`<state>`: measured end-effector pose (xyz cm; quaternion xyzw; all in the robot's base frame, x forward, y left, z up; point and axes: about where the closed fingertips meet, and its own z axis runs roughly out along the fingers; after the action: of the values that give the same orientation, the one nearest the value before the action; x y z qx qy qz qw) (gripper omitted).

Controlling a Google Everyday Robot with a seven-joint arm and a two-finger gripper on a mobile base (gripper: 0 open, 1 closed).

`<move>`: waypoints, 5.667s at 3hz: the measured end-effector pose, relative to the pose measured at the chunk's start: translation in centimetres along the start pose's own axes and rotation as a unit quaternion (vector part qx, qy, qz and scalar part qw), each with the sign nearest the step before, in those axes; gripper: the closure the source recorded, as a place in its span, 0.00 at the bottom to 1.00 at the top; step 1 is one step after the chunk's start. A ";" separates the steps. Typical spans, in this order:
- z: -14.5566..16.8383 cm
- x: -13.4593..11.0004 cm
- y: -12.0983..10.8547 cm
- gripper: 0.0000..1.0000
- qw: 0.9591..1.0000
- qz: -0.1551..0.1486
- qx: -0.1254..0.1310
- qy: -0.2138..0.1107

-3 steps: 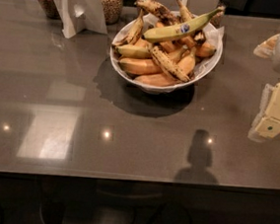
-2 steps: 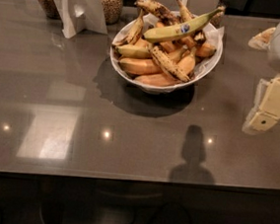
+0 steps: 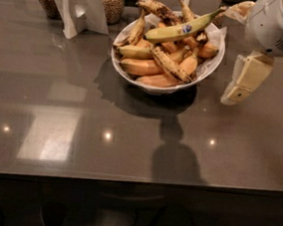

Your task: Pick banana from white bowl

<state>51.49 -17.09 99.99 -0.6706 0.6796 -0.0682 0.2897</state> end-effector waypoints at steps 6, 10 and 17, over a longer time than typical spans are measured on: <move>8.1 -4.7 -13.4 0.48 0.994 -0.031 0.025 -0.106; 10.3 -4.6 -13.3 0.38 0.995 -0.032 0.008 -0.098; 9.8 -4.4 -12.8 1.00 0.997 -0.047 0.015 -0.059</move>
Offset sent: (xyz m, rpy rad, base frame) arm 0.1289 0.0401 0.0328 0.1162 -0.1371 0.1495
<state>67.10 -11.13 99.42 -0.6998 0.6282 -0.0523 0.3360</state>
